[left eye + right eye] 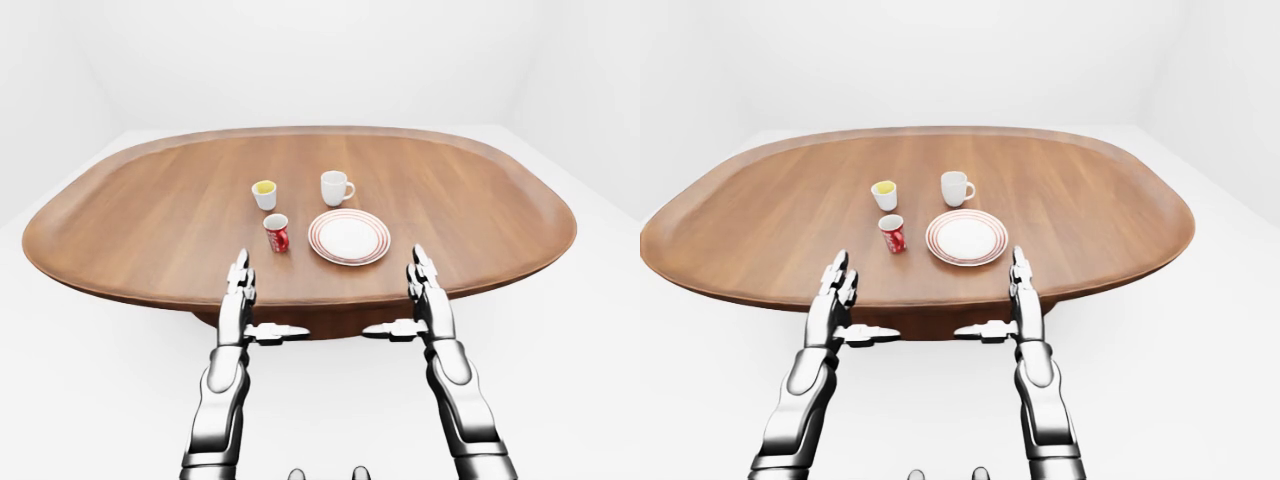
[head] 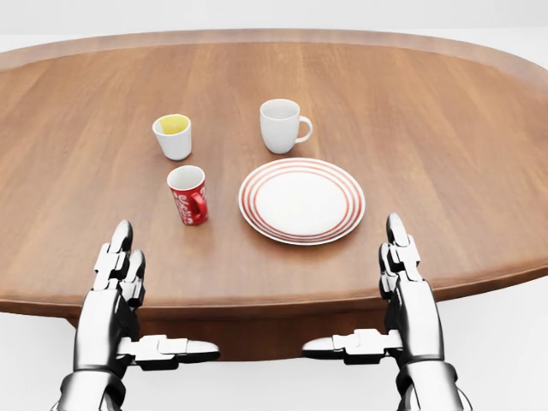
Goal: Pick up the red mug and put it on the plate
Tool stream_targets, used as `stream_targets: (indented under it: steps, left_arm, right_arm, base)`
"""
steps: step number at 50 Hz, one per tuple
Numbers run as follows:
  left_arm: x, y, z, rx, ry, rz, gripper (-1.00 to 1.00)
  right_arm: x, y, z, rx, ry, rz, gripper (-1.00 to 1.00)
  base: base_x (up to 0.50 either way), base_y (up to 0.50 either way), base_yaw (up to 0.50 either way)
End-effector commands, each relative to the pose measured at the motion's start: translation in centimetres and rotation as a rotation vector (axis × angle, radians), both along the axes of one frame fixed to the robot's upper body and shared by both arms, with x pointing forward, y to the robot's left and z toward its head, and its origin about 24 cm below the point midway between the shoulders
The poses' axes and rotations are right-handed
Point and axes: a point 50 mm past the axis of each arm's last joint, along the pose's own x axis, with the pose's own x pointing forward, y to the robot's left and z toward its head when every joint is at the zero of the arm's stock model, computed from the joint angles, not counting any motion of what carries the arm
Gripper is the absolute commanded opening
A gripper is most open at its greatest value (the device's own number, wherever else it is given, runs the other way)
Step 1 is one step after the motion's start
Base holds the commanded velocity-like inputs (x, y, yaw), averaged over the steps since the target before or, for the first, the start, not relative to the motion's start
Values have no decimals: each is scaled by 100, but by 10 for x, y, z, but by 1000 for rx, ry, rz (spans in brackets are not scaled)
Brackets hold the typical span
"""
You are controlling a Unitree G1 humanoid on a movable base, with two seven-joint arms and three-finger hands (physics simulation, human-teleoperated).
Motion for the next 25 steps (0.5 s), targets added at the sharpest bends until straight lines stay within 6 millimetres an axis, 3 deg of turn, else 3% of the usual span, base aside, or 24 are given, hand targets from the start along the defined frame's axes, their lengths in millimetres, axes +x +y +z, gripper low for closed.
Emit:
stream_targets:
  steps: [1, 25]
  left_arm:
    - [-1, 6, 0, -61, 18, -9, 100]
    - [-5, 10, 8, -53, 3, 16, 100]
  right_arm:
    - [-2, -7, 1, -55, 6, -32, 100]
    - [-3, -8, 0, -49, 1, -26, 100]
  base:
    - [0, 0, 0]
    - [0, 0, 0]
